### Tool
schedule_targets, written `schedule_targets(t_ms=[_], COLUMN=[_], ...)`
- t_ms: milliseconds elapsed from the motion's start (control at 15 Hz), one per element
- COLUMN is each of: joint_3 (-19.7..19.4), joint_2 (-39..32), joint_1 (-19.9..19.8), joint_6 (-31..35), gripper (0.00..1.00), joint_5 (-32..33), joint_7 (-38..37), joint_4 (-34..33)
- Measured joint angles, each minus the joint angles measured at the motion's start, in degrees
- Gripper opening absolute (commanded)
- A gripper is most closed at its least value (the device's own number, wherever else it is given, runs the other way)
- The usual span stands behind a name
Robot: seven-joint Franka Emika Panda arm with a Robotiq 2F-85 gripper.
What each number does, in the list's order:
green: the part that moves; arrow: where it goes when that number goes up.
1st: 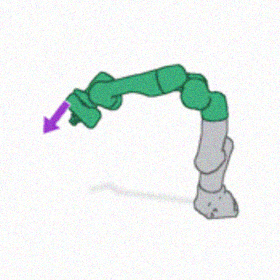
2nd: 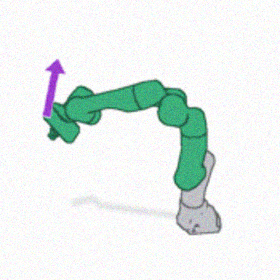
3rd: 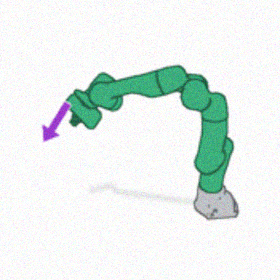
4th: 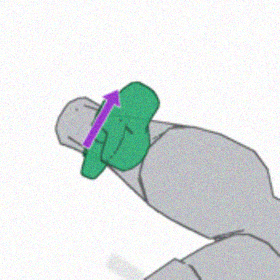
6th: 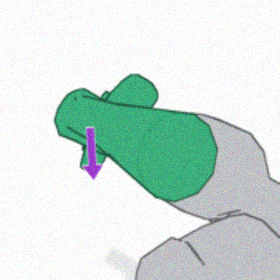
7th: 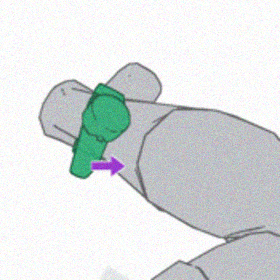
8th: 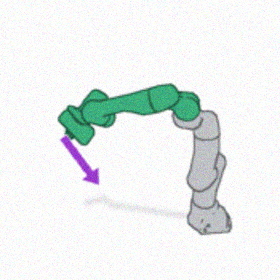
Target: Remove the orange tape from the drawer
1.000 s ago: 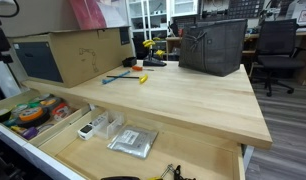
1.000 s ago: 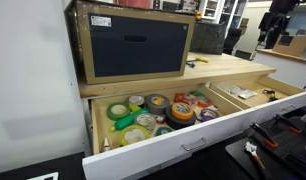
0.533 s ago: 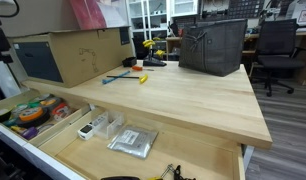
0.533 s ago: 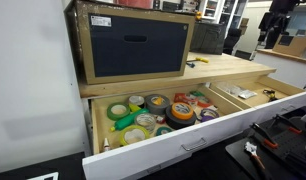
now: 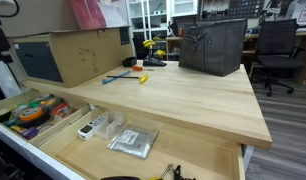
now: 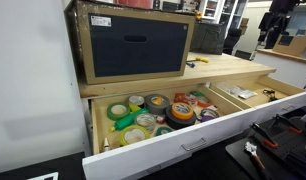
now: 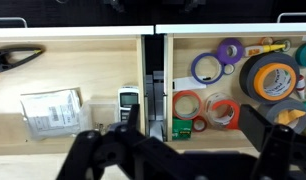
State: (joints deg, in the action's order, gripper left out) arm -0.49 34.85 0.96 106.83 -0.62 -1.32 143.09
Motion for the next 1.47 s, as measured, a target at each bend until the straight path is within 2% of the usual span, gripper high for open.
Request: schedule_targets(t_ms=[800,1333,1467], joint_3=[0.0,0.1,0.7], joint_2=[-0.2,-4.1,-4.7], joint_1=[0.1,0.2,0.1], joint_6=[0.0,0.0,0.6], gripper=[1.00,1.00,1.00], joint_5=[-0.1,-1.9,-1.9], joint_7=[0.1,-0.4,-2.7], joint_4=[0.0,-1.4,-1.3])
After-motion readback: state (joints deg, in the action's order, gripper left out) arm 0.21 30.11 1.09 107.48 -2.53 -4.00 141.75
